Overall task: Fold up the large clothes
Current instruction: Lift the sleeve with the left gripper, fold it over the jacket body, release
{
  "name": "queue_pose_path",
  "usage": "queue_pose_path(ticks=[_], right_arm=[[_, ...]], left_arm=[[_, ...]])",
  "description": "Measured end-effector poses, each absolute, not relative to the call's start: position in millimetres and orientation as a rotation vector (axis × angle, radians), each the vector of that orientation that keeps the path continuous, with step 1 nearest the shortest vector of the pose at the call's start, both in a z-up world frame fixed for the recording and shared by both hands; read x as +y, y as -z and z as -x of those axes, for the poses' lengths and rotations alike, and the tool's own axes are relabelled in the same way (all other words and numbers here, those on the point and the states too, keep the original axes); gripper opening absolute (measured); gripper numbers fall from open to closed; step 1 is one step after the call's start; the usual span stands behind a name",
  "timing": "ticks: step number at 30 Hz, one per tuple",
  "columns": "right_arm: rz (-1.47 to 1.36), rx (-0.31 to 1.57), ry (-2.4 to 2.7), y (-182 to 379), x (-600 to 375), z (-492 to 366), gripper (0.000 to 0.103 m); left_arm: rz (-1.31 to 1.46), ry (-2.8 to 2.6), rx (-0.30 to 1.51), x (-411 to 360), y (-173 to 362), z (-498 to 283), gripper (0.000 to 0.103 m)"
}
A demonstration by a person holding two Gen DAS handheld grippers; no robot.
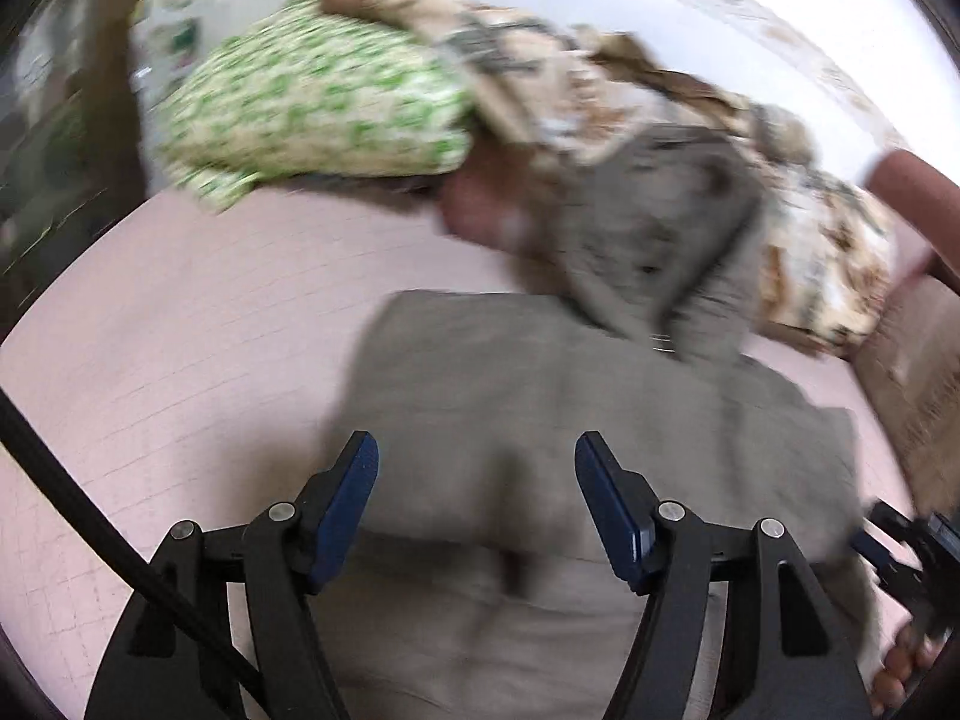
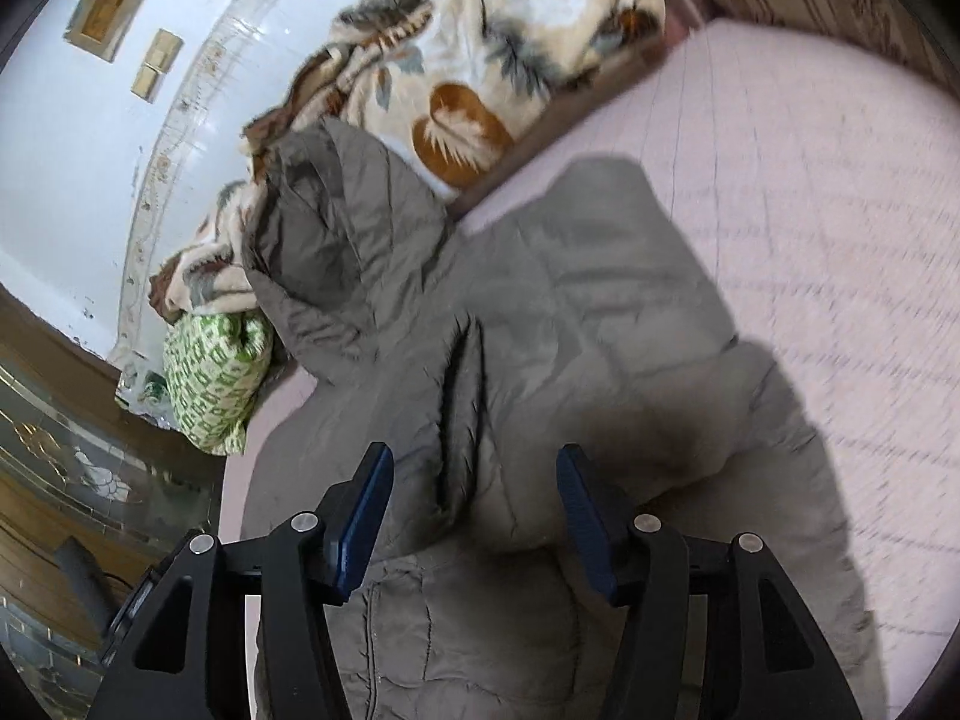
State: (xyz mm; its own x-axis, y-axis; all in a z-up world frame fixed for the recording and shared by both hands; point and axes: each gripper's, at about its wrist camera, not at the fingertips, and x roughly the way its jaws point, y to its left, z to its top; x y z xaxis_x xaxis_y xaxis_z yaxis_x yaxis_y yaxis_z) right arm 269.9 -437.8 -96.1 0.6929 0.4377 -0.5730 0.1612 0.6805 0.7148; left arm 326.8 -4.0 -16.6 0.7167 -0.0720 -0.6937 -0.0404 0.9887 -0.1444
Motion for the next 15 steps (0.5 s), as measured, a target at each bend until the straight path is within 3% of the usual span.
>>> queue_pose_path(ticks=[8, 9, 10, 11, 15], right_arm=[[-0.748, 0.865, -0.203, 106.4, -393.1, -290.3, 0.059], [-0.728, 0.861, -0.199, 106.8, -388.6, -292.5, 0.054], [-0.704, 0.851, -0.192, 106.3, -385.9, -293.5, 0.035], [-0.671, 0.845, -0.174, 104.6, -383.9, -295.1, 0.029], [-0.556, 0.802, -0.064, 88.2, -389.3, -290.3, 0.024]], left_arm=[[0.143, -0.010, 0.802, 11.3, 26.5, -347.4, 0.067], [0.124, -0.011, 0.805, 8.4, 27.9, -348.1, 0.067], [0.096, -0.015, 0.806, 4.7, 29.4, -348.5, 0.067], [0.066, -0.026, 0.807, 1.4, 31.2, -348.7, 0.067], [-0.061, -0.076, 0.865, -12.1, 49.2, -356.5, 0.068]])
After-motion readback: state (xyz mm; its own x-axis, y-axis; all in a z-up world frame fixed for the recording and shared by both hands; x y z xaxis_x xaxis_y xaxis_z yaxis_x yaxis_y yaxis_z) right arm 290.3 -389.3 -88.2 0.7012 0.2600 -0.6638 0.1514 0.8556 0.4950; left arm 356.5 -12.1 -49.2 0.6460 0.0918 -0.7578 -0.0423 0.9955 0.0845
